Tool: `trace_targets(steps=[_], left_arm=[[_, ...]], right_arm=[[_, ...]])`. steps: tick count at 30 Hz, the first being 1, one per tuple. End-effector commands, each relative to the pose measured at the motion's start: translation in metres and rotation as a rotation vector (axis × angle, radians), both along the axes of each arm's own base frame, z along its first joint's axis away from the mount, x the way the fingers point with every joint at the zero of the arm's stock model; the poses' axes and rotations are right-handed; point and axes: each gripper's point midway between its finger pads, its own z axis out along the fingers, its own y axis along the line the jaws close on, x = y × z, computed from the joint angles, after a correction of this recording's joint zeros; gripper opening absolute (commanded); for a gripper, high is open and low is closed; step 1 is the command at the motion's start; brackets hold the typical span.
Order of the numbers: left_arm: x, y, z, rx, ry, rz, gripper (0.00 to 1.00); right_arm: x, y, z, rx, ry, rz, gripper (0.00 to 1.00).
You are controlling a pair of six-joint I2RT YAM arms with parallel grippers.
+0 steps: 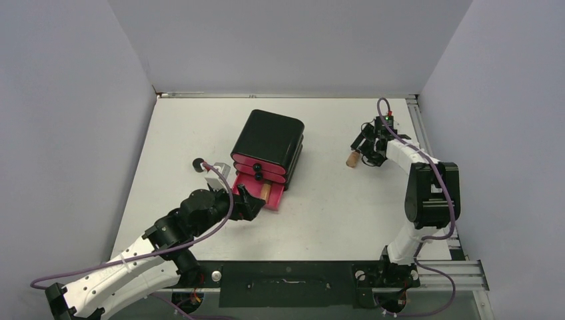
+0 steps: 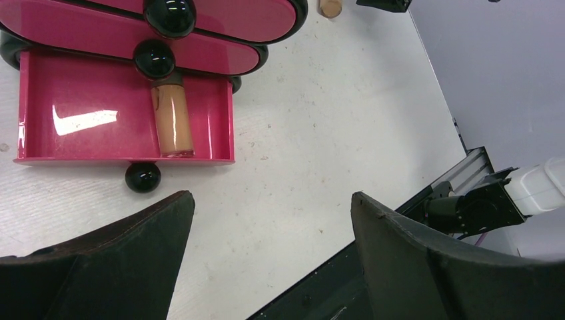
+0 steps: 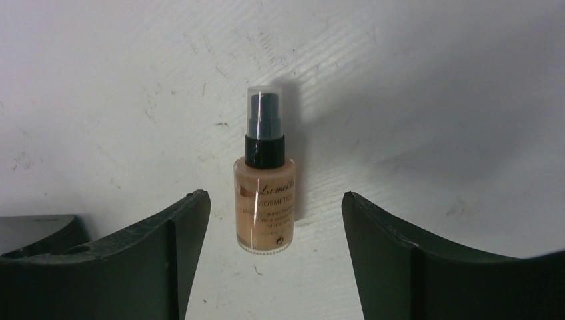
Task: Organize the makeup
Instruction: Pick up the makeup from the center of the board.
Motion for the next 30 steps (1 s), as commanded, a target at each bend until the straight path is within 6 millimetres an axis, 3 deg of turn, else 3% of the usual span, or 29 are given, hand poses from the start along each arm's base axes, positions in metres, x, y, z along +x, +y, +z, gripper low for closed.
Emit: trace_targets(steps=[1,8,12,16,22,23,30], left_arm=[[0.000,-0.001,0.005,-0.022,0.001,0.000,0.85],[0.000,0.002,0.003,-0.011,0.005,0.005,0.85],[0.001,0.002,0.003,-0.010,0.004,0.007,0.85],[0.000,0.001,0.002,-0.008,0.010,0.004,0.85],[0.000,-0.002,-0.001,-0.008,0.022,-0.009,0.85],[0.000,-0.002,-0.002,-0.006,0.024,-0.010,0.85],[0.000,-0.004,0.001,-0.035,0.021,-0.006,0.85]], right_arm=[[0.022,-0.009,0.001,-0.032,-0.017,0.000,0.67],[0.034,0.009,-0.015,0.018,0.001,0.131,0.54],[0.034,0.011,-0.025,0.023,0.029,0.147,0.53],[0.028,0.017,-0.033,0.040,0.046,0.181,0.38],[0.001,0.034,-0.040,0.036,0.069,0.244,0.36],[-0.003,0.041,-0.040,0.040,0.062,0.265,0.32],[-0.062,0.087,-0.053,0.047,0.097,0.383,0.30]])
